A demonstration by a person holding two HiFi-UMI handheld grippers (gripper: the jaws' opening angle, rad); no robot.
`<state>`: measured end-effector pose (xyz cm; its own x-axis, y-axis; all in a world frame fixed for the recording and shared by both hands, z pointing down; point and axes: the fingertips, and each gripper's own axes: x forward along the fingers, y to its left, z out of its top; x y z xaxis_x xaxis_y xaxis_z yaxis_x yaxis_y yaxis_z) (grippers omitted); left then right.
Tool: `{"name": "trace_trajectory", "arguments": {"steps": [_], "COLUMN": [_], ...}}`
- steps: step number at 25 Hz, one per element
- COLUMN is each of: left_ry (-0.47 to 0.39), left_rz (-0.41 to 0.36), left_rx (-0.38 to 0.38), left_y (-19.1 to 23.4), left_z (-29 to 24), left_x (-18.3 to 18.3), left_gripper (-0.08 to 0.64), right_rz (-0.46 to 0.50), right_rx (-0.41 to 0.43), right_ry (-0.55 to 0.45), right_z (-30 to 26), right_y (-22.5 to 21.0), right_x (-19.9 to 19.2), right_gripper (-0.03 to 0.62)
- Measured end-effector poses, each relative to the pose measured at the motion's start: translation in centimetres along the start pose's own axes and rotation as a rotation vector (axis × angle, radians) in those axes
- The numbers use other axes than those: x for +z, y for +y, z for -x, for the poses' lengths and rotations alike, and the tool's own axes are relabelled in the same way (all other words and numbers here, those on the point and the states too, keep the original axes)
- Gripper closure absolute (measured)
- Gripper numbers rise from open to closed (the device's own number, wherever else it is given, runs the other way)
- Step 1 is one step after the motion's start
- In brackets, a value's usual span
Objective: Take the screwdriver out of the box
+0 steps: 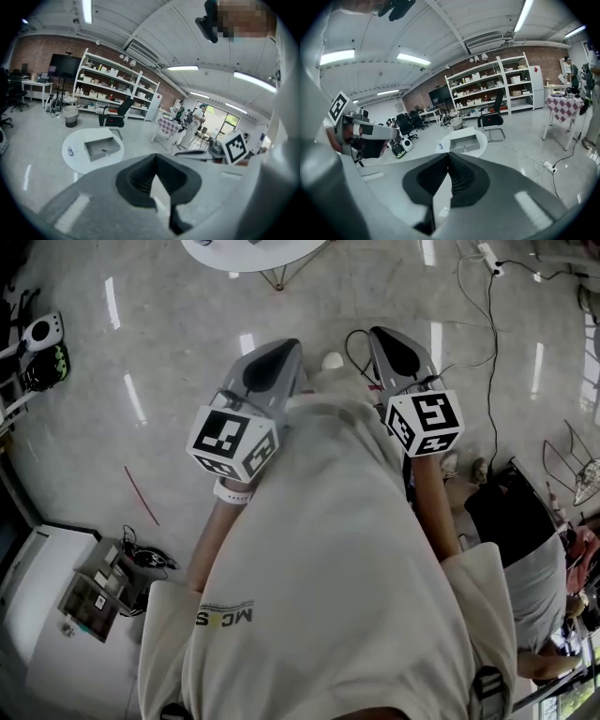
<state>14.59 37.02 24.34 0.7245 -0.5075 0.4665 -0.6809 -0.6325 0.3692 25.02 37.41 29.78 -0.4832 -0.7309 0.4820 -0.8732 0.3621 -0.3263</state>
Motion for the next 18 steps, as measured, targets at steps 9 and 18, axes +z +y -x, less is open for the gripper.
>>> {"name": "trace_trajectory", "arguments": {"steps": [9, 18], "left_ry": [-0.067, -0.057], "left_rz": [0.007, 0.031], "left_rx": [0.039, 0.012], "left_y": [-0.1, 7.5], "left_z": [1.2, -2.3], "left_x": [1.2, 5.3], "left_gripper": [0.560, 0.560], "right_rz": [0.032, 0.071], "right_rx": [-0.004, -0.013], "right_ry": [-0.038, 0.010], "right_z": [0.9, -6.8], "right_y": [0.1, -1.1], "right_x": [2.1, 6.1], "right_gripper": [0.594, 0.594]}}
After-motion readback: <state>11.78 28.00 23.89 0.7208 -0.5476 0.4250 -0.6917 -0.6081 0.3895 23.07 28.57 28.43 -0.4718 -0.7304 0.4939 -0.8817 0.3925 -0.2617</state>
